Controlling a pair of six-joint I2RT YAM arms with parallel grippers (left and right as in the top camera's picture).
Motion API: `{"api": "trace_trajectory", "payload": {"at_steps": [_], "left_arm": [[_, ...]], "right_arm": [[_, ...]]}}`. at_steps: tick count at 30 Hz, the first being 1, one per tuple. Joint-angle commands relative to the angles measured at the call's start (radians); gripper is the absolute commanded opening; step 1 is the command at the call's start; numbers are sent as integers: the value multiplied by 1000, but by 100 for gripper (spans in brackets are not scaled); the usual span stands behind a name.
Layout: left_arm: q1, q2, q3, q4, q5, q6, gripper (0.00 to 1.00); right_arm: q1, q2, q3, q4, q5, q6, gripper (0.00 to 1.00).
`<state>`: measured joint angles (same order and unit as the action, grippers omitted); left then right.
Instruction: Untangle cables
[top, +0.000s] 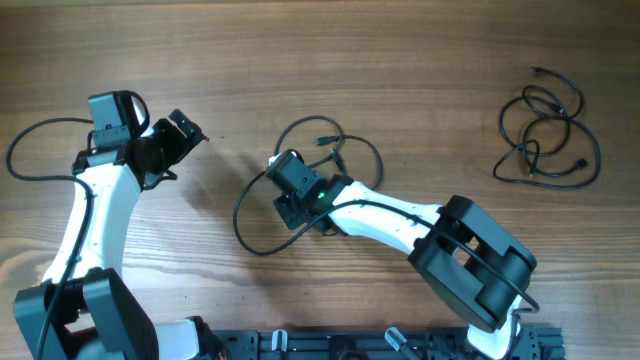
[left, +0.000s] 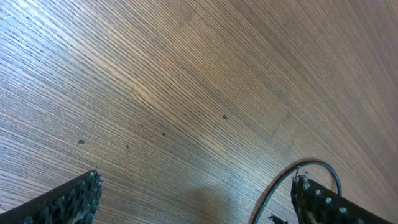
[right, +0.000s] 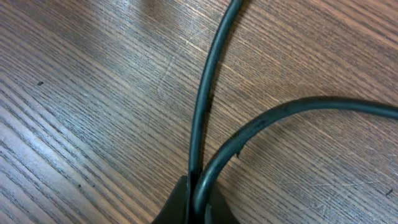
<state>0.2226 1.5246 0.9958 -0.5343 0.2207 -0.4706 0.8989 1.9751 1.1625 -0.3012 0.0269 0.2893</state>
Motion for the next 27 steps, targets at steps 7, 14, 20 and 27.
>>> {"api": "trace_trajectory", "payload": {"at_steps": [7, 14, 20, 27], "left_arm": [[-5, 11, -11, 0, -13, -9, 100], [-5, 11, -11, 0, -13, -10, 100], [-5, 11, -11, 0, -9, -10, 100], [-31, 11, -11, 1, -9, -9, 100]], "right_arm": [[-166, -147, 25, -180, 322, -80, 4], [-400, -217, 142, -157, 690, -452, 4], [-594, -227, 150, -68, 940, -534, 4], [-864, -227, 149, -181, 651, -466, 31]]}}
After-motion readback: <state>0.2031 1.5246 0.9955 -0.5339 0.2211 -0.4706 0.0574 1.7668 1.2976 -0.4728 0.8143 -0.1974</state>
